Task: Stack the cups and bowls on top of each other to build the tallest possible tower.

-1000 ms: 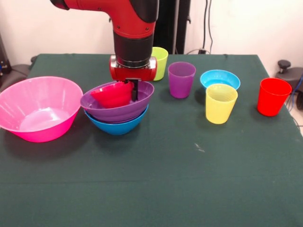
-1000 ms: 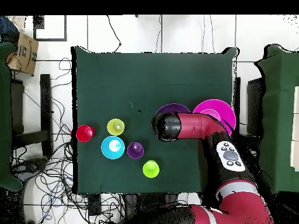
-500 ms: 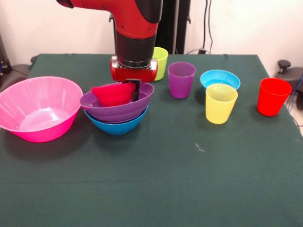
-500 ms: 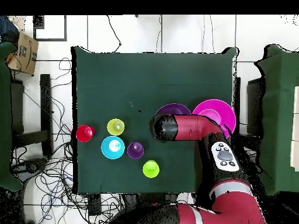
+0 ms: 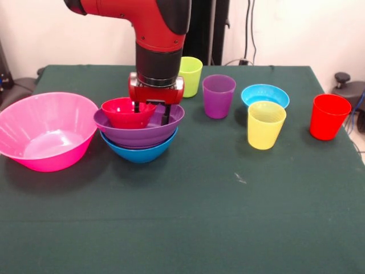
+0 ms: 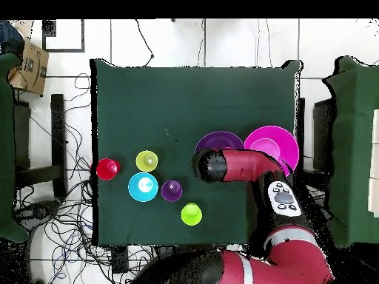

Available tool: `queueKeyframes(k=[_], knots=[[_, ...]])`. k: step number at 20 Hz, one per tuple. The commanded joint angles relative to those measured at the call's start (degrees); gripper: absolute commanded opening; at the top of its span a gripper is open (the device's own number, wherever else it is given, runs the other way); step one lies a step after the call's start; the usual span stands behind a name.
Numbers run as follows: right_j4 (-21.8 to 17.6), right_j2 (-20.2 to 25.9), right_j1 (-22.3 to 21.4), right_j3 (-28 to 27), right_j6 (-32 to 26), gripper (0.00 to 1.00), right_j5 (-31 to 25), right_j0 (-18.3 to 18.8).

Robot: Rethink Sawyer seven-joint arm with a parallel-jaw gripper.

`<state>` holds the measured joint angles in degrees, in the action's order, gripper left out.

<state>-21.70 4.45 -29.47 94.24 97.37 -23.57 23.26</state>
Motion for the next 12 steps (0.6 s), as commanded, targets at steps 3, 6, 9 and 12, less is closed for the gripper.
queueKeyframes(k=[3, 6, 9, 12], knots=[[-1.1, 1.4, 5.7, 0.1, 5.9, 1.00, 4.4, -0.3], [-0.5, 1.3, 3.5, 2.9, 6.1, 1.00, 3.8, 0.3], [0.4, 1.9, 0.7, 5.4, 5.8, 1.00, 1.8, 0.9], [1.1, 2.4, -2.4, 7.5, 5.1, 1.00, 0.1, 1.4]])
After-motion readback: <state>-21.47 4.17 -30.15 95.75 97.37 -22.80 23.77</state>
